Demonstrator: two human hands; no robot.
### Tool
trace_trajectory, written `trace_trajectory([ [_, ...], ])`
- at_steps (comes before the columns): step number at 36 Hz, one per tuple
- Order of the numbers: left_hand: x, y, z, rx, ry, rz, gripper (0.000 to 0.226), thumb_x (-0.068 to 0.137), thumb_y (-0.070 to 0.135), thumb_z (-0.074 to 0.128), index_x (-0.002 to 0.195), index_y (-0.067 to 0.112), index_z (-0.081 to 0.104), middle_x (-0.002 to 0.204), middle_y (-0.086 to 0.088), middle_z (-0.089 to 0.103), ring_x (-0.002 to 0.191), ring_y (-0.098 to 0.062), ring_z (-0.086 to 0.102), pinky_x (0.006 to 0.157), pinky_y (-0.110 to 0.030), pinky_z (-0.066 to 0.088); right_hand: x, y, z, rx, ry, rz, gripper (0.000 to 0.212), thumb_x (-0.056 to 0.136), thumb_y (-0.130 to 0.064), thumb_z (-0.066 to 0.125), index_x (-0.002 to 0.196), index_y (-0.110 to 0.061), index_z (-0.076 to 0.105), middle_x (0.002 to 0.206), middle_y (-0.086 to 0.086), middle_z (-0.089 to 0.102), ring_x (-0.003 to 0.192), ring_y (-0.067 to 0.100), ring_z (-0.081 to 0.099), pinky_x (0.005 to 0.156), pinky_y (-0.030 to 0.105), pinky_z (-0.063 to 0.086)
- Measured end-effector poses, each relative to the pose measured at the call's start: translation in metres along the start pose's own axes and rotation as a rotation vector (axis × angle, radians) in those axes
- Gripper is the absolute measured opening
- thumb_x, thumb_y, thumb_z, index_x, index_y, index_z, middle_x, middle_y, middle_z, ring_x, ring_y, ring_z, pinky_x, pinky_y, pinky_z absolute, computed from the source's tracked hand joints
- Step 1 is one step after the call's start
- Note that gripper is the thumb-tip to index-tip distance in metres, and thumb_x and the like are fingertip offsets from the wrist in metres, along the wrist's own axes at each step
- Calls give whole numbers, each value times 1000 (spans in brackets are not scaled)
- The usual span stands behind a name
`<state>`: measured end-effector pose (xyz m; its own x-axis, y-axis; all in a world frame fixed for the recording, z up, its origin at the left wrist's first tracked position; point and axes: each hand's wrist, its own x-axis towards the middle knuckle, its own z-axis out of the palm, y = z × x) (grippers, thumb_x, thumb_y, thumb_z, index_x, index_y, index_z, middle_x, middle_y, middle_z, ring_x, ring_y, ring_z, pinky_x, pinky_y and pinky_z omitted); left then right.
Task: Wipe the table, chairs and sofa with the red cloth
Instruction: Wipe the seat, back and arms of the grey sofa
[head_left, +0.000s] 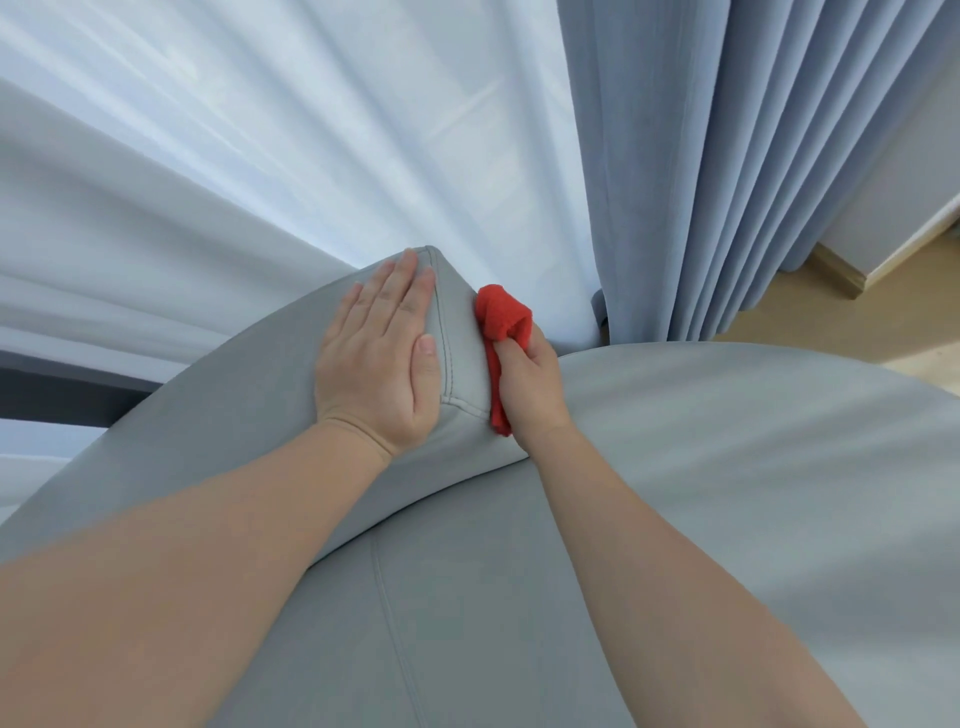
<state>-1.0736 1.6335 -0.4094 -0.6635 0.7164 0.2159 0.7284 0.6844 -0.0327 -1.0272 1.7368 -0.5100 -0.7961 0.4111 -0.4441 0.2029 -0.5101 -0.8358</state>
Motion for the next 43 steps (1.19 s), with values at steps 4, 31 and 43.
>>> trace_trajectory([
  [4,-1,1,-5,11,-67,-12,58,90,27,27,141,4,42,149,-13,37,138,-27,34,116,-36,15,-36,-29,-10,-88,-138,-130,20,92,-11,51,86,-25,64,68,-18,59,67,2,53,69,20,45],
  [31,-180,77,-318,-1285,-240,-93,49,83,9,54,112,48,46,108,1,65,94,-17,67,78,-27,54,-419,-238,28,-901,-22,-293,14,89,-11,53,96,-15,64,88,0,68,83,19,63,80,35,52],
  [43,-236,105,-462,-1114,-247,229,31,83,38,63,111,25,62,95,7,65,86,-15,64,79,-31,53,-622,-293,33,-878,326,-350,40,91,-52,57,85,-15,71,75,1,71,66,14,67,58,22,52],
])
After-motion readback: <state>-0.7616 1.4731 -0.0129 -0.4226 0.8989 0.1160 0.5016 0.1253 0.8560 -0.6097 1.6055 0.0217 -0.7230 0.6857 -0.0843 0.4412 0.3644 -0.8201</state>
